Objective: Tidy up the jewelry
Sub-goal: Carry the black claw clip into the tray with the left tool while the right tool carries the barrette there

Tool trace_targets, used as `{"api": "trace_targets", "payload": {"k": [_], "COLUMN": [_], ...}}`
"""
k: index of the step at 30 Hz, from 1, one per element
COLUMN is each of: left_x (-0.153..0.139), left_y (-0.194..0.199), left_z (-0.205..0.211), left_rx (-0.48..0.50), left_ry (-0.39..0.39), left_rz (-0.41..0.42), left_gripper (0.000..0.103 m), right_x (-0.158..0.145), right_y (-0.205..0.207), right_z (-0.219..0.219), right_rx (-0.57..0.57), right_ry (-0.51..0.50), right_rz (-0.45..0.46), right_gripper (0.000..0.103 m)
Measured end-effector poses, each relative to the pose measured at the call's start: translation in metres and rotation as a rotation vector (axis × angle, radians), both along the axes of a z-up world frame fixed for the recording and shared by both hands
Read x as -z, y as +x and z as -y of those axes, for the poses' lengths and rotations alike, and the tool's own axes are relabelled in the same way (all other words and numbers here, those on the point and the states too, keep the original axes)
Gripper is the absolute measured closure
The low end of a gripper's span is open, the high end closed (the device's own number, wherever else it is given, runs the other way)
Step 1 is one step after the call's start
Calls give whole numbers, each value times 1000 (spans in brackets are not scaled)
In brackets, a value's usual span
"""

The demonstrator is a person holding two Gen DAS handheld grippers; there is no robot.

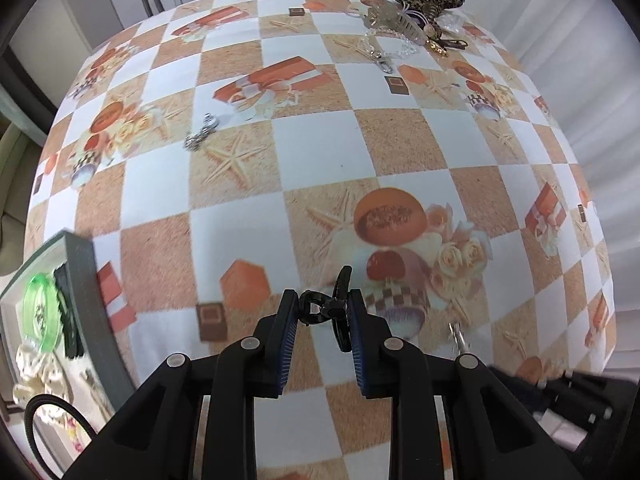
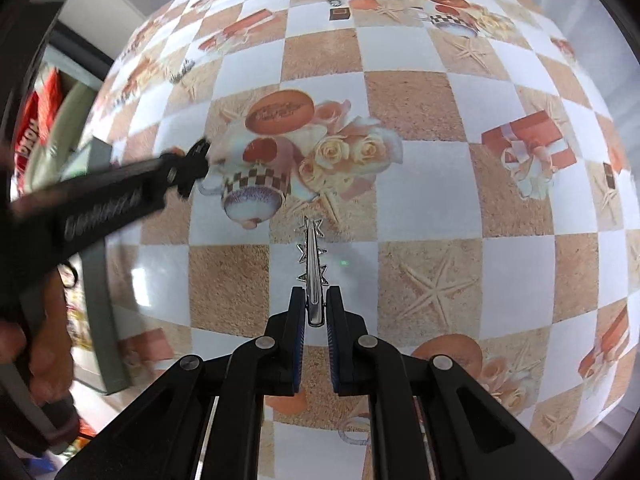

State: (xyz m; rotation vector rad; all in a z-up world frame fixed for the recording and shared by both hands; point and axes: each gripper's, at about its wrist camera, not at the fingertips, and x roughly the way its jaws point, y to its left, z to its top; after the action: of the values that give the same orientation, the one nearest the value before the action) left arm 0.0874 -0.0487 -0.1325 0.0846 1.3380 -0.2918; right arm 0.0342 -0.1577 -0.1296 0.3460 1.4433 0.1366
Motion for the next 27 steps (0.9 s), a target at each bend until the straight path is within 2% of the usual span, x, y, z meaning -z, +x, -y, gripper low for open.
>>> {"api": "trace_targets", "payload": {"k": [8, 17, 27], "left_x": [-17, -36, -50], "left_y": [-25, -51, -68], "left_z": [-18, -42, -69], "left_rx": [-49, -92, -141], "left_ry": [0, -10, -10], "left_rz": [6, 21, 38], "left_gripper": [73, 73, 73], "right_x": [-18, -28, -56], "right_y": [0, -9, -3], "right_z": [22, 11, -1], "right_rx": [23, 17, -15], "right_ry": [67, 70, 66], "right_rz": [-5, -21, 15], "right_gripper": [92, 92, 92]}}
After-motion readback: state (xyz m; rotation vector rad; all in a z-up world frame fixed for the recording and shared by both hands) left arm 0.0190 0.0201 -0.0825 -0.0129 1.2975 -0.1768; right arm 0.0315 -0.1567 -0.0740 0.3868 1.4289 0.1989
